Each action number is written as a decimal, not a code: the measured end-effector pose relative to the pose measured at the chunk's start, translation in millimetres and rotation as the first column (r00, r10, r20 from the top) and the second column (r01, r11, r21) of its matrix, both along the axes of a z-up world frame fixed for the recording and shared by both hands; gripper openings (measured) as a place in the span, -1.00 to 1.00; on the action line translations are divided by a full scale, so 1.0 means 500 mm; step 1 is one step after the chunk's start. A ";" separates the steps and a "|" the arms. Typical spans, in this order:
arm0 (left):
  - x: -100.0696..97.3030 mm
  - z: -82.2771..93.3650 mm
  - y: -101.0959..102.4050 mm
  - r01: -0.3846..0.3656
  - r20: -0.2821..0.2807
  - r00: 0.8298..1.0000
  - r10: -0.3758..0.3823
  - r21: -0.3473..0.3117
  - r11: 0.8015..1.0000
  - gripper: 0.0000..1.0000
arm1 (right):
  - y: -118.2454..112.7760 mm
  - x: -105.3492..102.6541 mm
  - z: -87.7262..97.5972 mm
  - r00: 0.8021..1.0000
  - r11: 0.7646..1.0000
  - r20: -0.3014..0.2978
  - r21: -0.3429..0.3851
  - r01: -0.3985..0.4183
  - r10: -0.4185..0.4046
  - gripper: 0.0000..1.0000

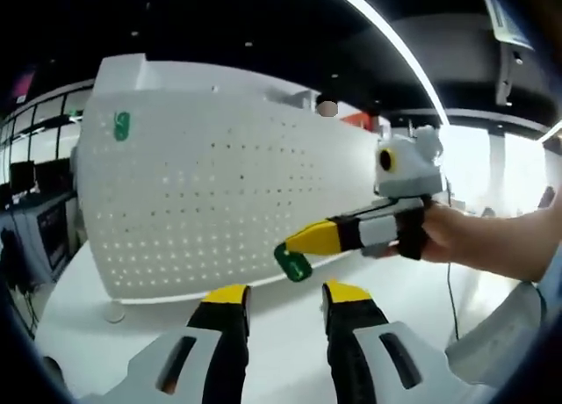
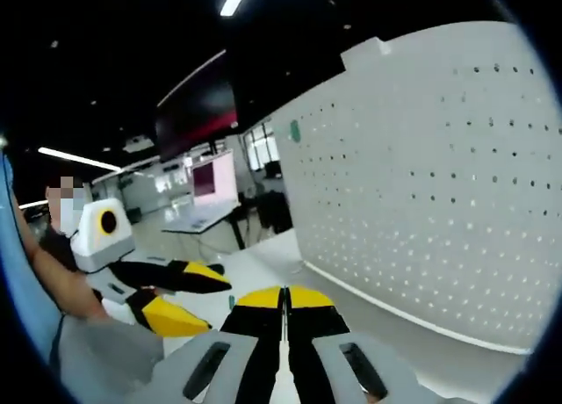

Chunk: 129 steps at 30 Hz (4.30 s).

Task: Insert the hook assembly into the mounting plate slot until the hook locks in place.

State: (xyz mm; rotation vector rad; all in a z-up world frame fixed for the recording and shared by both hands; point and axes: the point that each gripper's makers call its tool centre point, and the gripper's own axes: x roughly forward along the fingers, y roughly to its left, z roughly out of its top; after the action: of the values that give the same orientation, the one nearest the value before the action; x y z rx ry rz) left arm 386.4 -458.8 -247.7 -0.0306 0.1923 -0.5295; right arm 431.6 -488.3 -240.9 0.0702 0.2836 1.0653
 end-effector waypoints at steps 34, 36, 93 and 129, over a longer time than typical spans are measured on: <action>0.042 0.055 -0.024 -0.049 0.059 0.997 0.050 -0.013 0.999 -0.80 | 0.021 -0.023 0.071 0.999 0.990 0.040 0.138 0.017 -0.023 -1.00; 0.042 0.056 -0.025 -0.050 0.063 0.997 0.050 -0.009 0.999 -0.81 | 0.021 -0.024 0.071 0.999 0.990 0.037 0.142 0.017 -0.022 -1.00; 0.046 0.075 -0.002 -0.068 0.115 0.991 0.067 0.010 0.998 -0.93 | -0.003 -0.037 0.088 0.988 0.999 0.154 0.048 0.008 -0.015 -0.72; 0.126 0.178 0.105 -0.171 0.225 0.961 0.158 0.037 0.985 -0.93 | -0.182 -0.012 0.118 0.960 0.983 0.212 0.010 0.186 -0.184 0.18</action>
State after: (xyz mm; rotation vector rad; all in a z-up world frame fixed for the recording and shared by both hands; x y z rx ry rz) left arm 449.5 -406.0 -158.7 0.0669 -0.0139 -0.3576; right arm 425.5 -579.1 -181.7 -0.0260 0.0872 0.8768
